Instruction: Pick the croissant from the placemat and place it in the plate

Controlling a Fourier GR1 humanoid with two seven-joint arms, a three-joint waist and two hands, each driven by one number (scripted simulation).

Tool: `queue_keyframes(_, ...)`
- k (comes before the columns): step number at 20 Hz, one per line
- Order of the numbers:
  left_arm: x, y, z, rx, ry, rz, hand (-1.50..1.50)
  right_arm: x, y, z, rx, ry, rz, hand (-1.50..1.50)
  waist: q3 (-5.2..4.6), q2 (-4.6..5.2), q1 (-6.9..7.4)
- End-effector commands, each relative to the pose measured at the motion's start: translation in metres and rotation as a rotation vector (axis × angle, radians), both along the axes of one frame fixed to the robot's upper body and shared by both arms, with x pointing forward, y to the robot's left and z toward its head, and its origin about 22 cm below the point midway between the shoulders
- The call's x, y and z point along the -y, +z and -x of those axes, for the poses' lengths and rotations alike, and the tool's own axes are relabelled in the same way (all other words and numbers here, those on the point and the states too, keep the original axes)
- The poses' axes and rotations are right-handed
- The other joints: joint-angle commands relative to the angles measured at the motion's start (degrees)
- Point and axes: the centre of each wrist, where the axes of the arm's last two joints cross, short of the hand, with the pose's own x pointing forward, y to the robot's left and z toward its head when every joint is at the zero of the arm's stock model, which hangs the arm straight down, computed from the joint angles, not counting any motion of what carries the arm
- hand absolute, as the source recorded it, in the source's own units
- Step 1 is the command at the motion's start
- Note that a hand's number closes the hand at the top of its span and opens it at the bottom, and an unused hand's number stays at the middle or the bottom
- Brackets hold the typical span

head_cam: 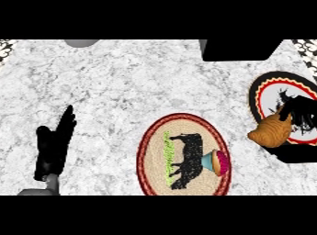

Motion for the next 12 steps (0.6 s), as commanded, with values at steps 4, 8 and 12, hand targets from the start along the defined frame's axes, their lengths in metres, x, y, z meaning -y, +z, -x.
queue_keyframes(4,0.01,-0.006,0.0,-0.003,-0.031,-0.016,0.0,0.062,0.018,0.008,0.009,-0.188,-0.078,1.5,0.0,0.25,1.12)
queue_keyframes(8,0.001,0.004,-0.02,0.016,-0.029,-0.003,0.0,0.051,0.008,-0.029,-0.031,-0.235,-0.063,1.5,0.0,0.32,1.5)
queue_keyframes(12,0.006,0.011,-0.011,0.017,-0.031,0.023,0.0,0.091,0.011,-0.049,-0.051,-0.254,-0.045,1.5,0.02,0.33,1.8)
